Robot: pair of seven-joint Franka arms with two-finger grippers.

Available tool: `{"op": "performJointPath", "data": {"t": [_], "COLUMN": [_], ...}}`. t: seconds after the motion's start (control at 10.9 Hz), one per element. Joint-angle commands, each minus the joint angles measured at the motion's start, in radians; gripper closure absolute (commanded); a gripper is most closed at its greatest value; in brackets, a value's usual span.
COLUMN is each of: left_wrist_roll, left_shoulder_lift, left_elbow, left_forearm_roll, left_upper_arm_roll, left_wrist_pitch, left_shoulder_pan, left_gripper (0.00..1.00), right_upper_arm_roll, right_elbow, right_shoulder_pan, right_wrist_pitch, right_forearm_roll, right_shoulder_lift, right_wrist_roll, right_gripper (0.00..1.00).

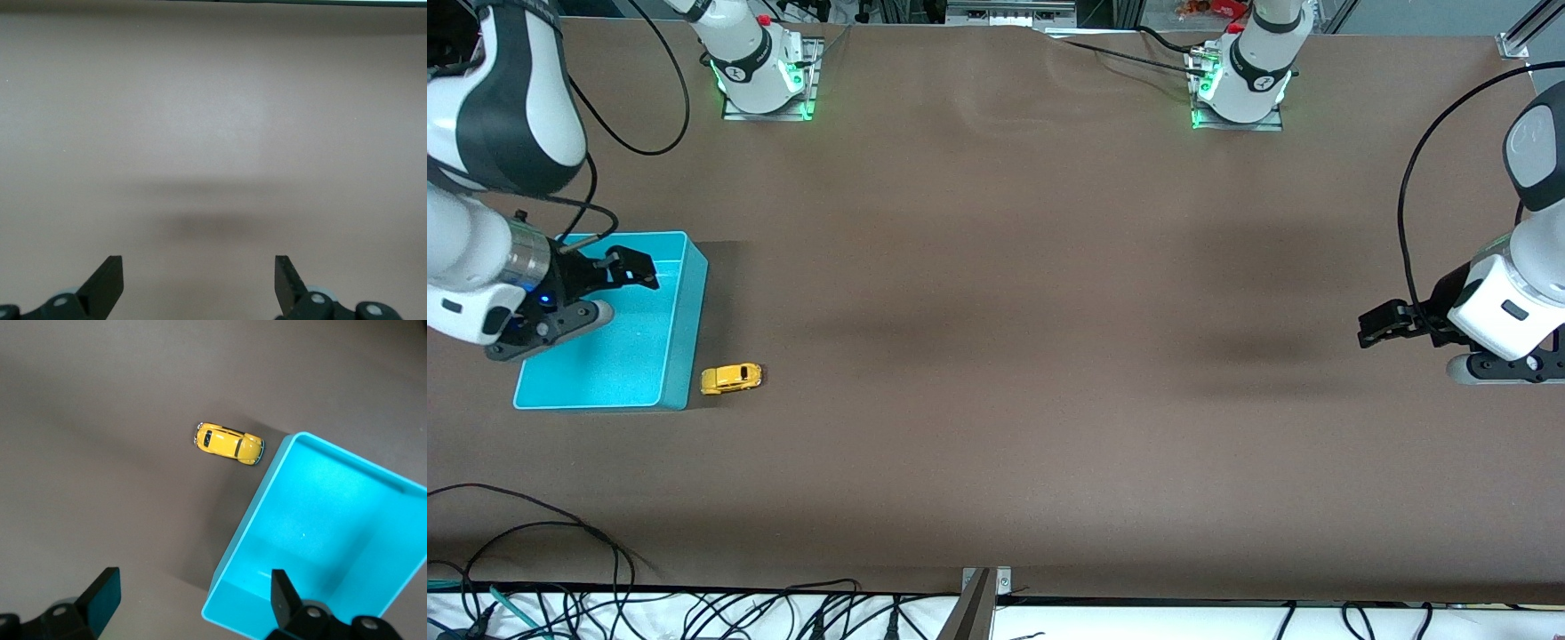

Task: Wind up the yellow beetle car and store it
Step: 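Reach the right gripper toward the yellow car beside the bin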

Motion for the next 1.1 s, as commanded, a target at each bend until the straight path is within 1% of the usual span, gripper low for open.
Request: {"op": "performJointPath", "data": {"t": [0.0,0.09,0.18,0.37,0.55,0.73,0.92,1.01], "left_wrist_roll": [0.049,0.05,0.049,0.049,0.043,0.043,0.044,0.044], "left_shoulder_lift": [-0.015,-0.021,-0.021,-0.022,-0.03,-0.042,-0.042,-0.042], "left_elbow": [0.0,0.0,0.001,0.001,0.003,0.003,0.003,0.003], "left_forearm_roll": [-0.027,-0.031,-0.031,-0.031,-0.031,-0.03,-0.03,-0.03], "left_upper_arm_roll": [-0.003,-0.003,-0.003,-0.01,-0.03,-0.03,-0.03,-0.03], "left_wrist_pitch": [-0.016,-0.016,-0.016,-0.016,-0.016,-0.016,-0.016,-0.016], "left_shoulder_pan": [0.008,0.008,0.0,-0.006,-0.005,-0.005,-0.005,-0.005], "left_gripper": [0.0,0.0,0.0,0.0,0.0,0.0,0.0,0.0], "right_upper_arm_roll": [-0.005,-0.005,-0.005,-0.005,-0.005,-0.003,-0.003,-0.004], "right_elbow": [0.04,0.034,0.034,0.021,-0.019,-0.061,-0.065,-0.09], "right_shoulder_pan": [0.011,0.017,0.026,0.025,0.026,0.025,0.025,0.025], "right_wrist_pitch": [0.005,0.037,0.057,0.099,0.195,0.293,0.39,0.457], "right_forearm_roll": [0.016,0.016,0.016,0.013,0.01,0.007,0.008,0.01], "right_shoulder_lift": [0.056,0.066,0.098,0.151,0.18,0.217,0.272,0.287], "right_wrist_roll": [-0.084,-0.128,-0.199,-0.277,-0.436,-0.588,-0.749,-0.823], "right_gripper": [0.0,0.0,0.0,0.0,0.0,0.0,0.0,0.0]}}
